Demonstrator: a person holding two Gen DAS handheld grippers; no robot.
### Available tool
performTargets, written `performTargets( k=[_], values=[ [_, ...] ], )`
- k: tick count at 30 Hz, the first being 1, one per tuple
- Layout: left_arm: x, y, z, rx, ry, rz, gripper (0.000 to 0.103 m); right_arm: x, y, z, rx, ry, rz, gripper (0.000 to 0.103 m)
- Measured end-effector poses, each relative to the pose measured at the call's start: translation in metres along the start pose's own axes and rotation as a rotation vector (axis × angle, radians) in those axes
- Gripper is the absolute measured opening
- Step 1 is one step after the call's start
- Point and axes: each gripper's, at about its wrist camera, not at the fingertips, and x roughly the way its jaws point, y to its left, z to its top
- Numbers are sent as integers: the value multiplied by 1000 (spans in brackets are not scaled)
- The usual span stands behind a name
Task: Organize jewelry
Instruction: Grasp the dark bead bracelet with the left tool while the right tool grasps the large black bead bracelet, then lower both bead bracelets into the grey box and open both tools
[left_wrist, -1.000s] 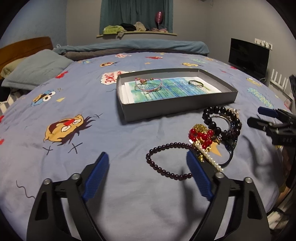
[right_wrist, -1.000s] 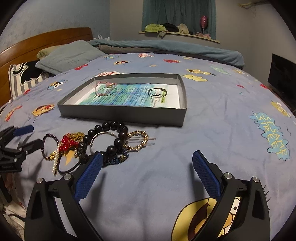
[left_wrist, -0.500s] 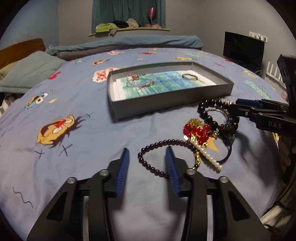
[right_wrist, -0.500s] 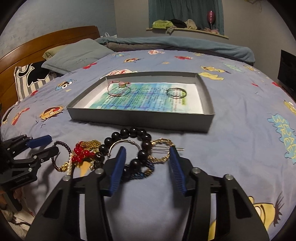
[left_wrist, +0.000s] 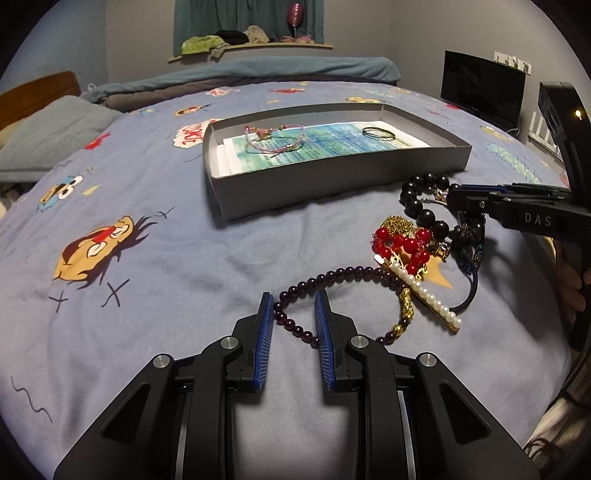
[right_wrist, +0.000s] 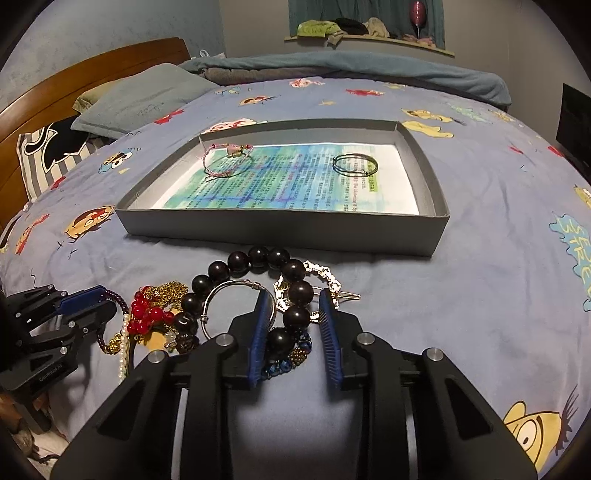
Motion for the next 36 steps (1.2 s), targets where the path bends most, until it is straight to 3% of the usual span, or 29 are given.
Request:
performTargets(
  k=[2,4,9,23,36],
  values=[
    [-2,-1,0,5,-6,4,22,0,-2,0,10,-3,0,20],
    [-3,-2,1,13,-12,16,10,-1,-4,0,25,-3,15,18],
    [-10,-7,4,40,-32,19,6,-5,-2,0,12,-16,11,14],
    [-50,-12,33,61,-140,-25,6,-47,8,19,-64,-140,34,14],
    [-80,15,91,69,-238,20,6,-84,1,63,-128,-249,-19,14]
  ],
)
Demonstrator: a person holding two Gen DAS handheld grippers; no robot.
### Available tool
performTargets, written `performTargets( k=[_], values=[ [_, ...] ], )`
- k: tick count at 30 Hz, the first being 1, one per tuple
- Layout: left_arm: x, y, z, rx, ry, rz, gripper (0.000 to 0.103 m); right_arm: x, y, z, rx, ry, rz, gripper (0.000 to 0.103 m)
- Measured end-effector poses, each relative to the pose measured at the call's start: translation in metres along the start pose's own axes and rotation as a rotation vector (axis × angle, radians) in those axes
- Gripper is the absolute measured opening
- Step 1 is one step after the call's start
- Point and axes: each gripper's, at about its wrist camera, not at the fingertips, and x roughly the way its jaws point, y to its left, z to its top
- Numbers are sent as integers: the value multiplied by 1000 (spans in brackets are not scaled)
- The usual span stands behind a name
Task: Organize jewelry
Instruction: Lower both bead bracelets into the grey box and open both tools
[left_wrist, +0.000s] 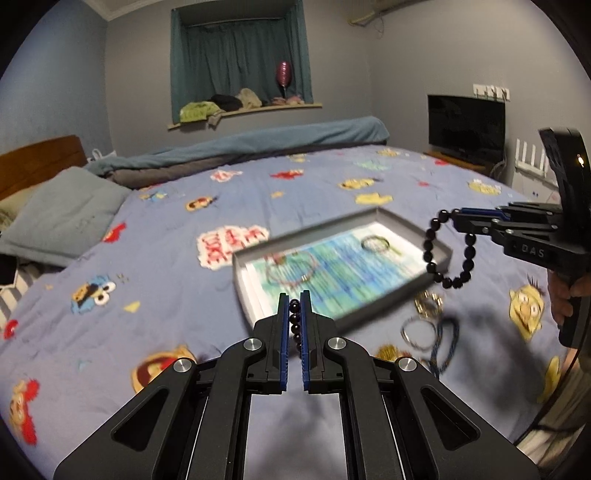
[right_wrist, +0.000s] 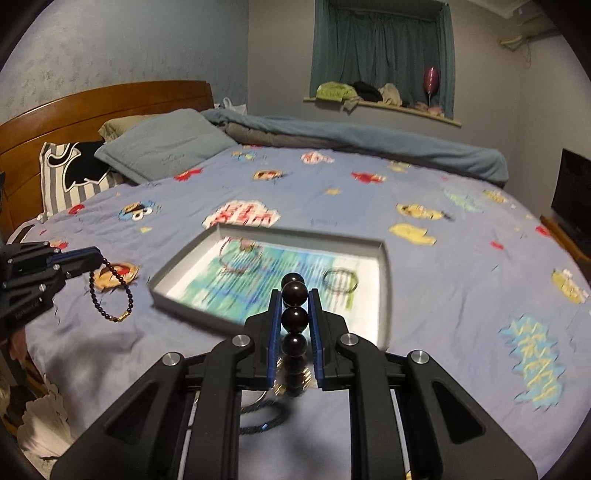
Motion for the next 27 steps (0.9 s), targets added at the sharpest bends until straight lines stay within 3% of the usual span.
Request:
performTargets(
  k=[6,11,20,27],
  values=[
    [18,10,24,-1,-7,13,6,1,-19,26,11,-44,-38,14],
    [44,5,36,14,2,11,6,22,-32,34,43,-18,-40,14],
    [102,-5,33,-16,69,-24,6,73,-41,20,122,86,-7,14],
    [130,-5,18,-18,139,1,6,91,-52,1,160,135,-41,14]
  ],
)
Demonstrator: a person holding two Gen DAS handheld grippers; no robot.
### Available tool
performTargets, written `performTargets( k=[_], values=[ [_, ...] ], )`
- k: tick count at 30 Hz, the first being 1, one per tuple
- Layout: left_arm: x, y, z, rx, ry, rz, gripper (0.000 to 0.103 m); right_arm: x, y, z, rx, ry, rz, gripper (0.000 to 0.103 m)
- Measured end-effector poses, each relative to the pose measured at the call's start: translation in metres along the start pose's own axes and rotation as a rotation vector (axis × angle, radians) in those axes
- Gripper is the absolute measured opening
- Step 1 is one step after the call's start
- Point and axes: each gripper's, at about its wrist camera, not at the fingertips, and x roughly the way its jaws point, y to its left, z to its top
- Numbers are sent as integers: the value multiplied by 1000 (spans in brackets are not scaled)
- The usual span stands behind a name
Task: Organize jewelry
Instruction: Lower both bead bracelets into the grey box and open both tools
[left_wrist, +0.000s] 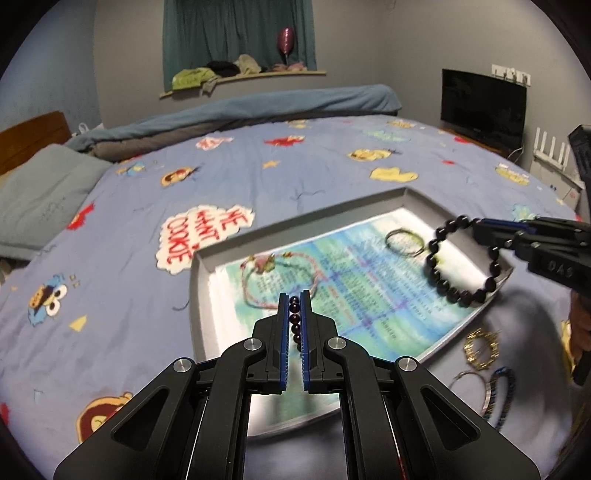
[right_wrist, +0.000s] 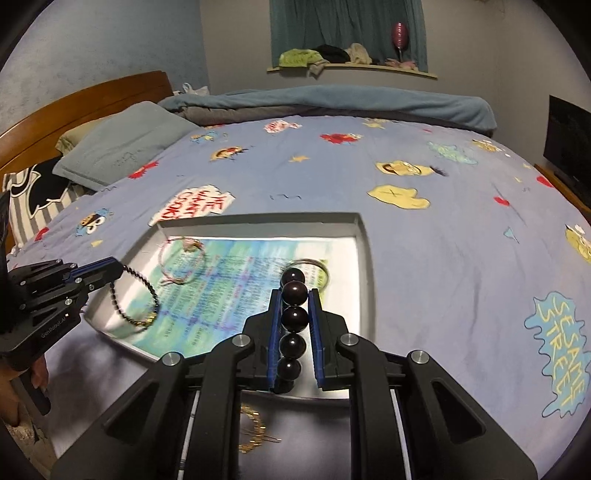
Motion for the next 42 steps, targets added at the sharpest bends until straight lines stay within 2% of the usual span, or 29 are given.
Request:
performTargets(
  k=[8,21,28,36,42],
  values=[
    [15,21,-16,-72,64,22,6,13,-19,-12,21,46,-42,14],
    [31,16,-26,-66,123,8,6,26,-11,-22,-17,97,-25,14],
    [35,15,-28,-79,138,-18,6,34,0,-24,-68,123,-58,14],
    [39,15,-31,-80,148,-24,7,41,-1,-25,-50,146,-52,14],
    [39,21,-32,-121,147,-37,13,40,0,-25,-48,142,-50,15]
  ],
)
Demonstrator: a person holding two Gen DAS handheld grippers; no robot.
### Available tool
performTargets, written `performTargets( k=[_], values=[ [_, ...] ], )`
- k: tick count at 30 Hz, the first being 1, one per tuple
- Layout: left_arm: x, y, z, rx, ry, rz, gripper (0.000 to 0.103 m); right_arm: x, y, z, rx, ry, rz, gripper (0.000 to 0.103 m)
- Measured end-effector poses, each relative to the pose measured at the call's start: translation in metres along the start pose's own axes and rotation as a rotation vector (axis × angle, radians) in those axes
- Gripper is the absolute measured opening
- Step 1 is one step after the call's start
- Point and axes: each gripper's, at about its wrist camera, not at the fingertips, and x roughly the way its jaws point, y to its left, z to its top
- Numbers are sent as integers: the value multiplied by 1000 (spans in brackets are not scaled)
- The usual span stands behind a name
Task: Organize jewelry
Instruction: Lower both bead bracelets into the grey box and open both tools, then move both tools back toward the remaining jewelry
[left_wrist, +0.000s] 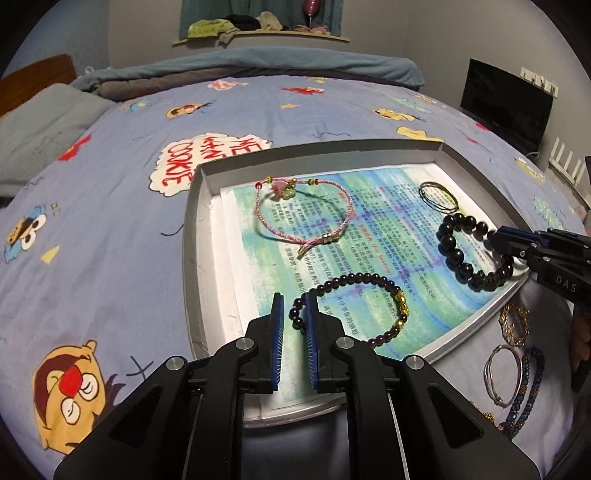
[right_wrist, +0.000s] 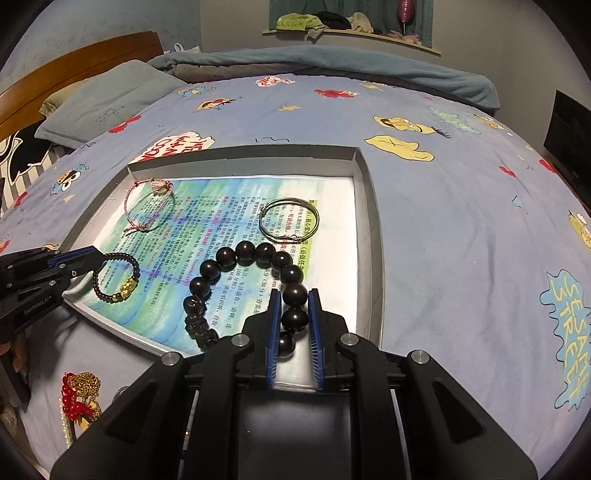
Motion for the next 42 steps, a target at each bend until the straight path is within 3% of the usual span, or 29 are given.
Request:
performTargets(
  k=[7,11,14,16,20,22,24,26,34,36,42],
  values=[
    [-2,-1,0,3,-7,21,16,-3,-1,-1,1,-10,4,15],
    [-6,1,1,-6,-18,27,19,-8,0,-2,5,-28,12,24],
    [-10,-1,2,-5,-30,29,32,-12,1,-2,-5,-42,-7,27],
    [-14,-2,3,-3,-46,40,45,-14,0,-2,3,-48,-7,35],
    [-26,-2,4,-11,-77,32,50,-21,-2,-2,12,-63,-5,40],
    [-32,-2,5,-17,-93,31,61,-24,-3,-2,18,-71,-4,51],
    [-40,-2,5,-19,-112,40,67,-29,-3,-2,25,-83,0,53],
    [-46,-2,6,-21,-125,49,69,-33,-4,-1,29,-91,1,58],
    [-70,4,6,-54,-166,55,84,-57,-7,-3,52,-146,4,93],
    [-77,5,3,-61,-176,59,88,-63,-9,-4,61,-159,-1,97],
    [-97,7,-7,-80,-209,62,95,-82,-12,-12,82,-177,-17,97]
  ],
)
